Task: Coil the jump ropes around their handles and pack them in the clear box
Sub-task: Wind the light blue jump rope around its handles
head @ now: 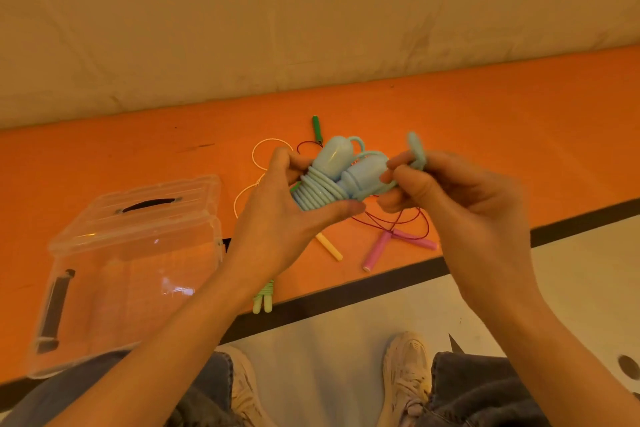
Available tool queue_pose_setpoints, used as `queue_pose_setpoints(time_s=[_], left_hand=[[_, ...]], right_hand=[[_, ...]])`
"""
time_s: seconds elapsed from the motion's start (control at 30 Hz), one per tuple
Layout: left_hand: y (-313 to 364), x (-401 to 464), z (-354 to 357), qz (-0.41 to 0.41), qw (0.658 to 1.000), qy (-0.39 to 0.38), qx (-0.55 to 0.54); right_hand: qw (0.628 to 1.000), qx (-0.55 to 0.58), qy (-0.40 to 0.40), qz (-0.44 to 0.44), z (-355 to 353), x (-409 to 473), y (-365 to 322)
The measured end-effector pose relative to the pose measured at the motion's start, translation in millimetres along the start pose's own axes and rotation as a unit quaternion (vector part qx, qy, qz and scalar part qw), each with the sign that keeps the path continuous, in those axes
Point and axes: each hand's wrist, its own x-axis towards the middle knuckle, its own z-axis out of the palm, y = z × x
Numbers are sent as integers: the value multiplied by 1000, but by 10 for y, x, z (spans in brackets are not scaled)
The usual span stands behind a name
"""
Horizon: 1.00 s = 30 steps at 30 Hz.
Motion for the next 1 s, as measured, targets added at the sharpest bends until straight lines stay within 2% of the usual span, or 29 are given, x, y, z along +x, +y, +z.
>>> queue_pose_setpoints(time_s=[0.1, 0.17, 0.23, 0.37, 0.47, 0.73, 0.9, 1.0], left_hand=[[26, 33, -24, -105, 981, -47, -155], [2, 28, -14, -122, 972, -52, -194], [-5, 17, -18, -74, 982, -26, -174], [-7, 9, -68, 75, 991, 55, -99], [-7, -30, -81, 127, 987, 92, -42], [63, -86, -83, 160, 975, 146, 55], [67, -81, -53, 145, 981, 122, -37], [72, -81, -39, 156, 979, 124, -36]], right_hand=[[983, 146, 30, 107, 3, 18, -46], [965, 211, 18, 157, 24, 20, -69], [955, 234, -1, 181, 55, 12, -85], [953, 233, -12, 193, 41, 16, -75], [950, 238, -3, 202, 11, 30, -90], [954, 230, 2, 192, 52, 13, -126], [954, 233, -19, 187, 49, 4, -151], [947, 255, -23, 194, 54, 10, -127]])
